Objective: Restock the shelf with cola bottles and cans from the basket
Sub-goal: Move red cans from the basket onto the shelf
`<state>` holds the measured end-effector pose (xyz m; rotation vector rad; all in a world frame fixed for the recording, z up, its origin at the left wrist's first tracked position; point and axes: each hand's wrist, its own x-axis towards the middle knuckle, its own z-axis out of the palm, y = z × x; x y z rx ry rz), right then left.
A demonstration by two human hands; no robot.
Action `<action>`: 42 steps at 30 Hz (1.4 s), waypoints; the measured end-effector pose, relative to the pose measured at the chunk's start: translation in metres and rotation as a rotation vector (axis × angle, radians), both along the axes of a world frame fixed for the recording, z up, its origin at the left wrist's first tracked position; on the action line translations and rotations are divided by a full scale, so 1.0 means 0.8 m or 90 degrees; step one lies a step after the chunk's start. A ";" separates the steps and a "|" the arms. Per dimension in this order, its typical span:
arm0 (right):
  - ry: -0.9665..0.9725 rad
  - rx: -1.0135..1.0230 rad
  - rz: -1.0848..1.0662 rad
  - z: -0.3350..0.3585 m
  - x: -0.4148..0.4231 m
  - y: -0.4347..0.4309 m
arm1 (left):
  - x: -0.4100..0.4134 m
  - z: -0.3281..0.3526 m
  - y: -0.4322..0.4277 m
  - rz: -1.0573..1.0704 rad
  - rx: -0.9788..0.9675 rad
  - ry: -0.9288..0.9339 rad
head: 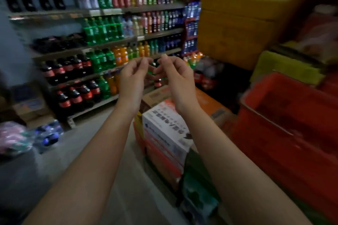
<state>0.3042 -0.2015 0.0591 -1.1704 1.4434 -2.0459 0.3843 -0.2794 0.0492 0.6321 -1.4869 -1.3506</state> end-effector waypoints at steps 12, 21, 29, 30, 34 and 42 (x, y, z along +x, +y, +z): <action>-0.021 -0.019 -0.260 0.030 -0.208 0.260 | -0.242 0.037 0.206 -0.210 -0.068 -0.013; -0.112 0.081 -0.455 -0.013 -0.382 0.428 | -0.424 -0.004 0.308 -0.418 -0.068 -0.177; -0.205 0.211 -0.480 -0.080 -0.459 0.447 | -0.509 -0.054 0.312 -0.490 -0.066 -0.337; -0.212 0.227 -0.481 -0.088 -0.468 0.444 | -0.518 -0.062 0.309 -0.500 -0.064 -0.352; -0.263 0.301 -0.480 -0.119 -0.495 0.433 | -0.549 -0.099 0.300 -0.534 -0.045 -0.443; -0.358 0.475 -0.453 -0.194 -0.520 0.425 | -0.593 -0.189 0.291 -0.611 -0.025 -0.688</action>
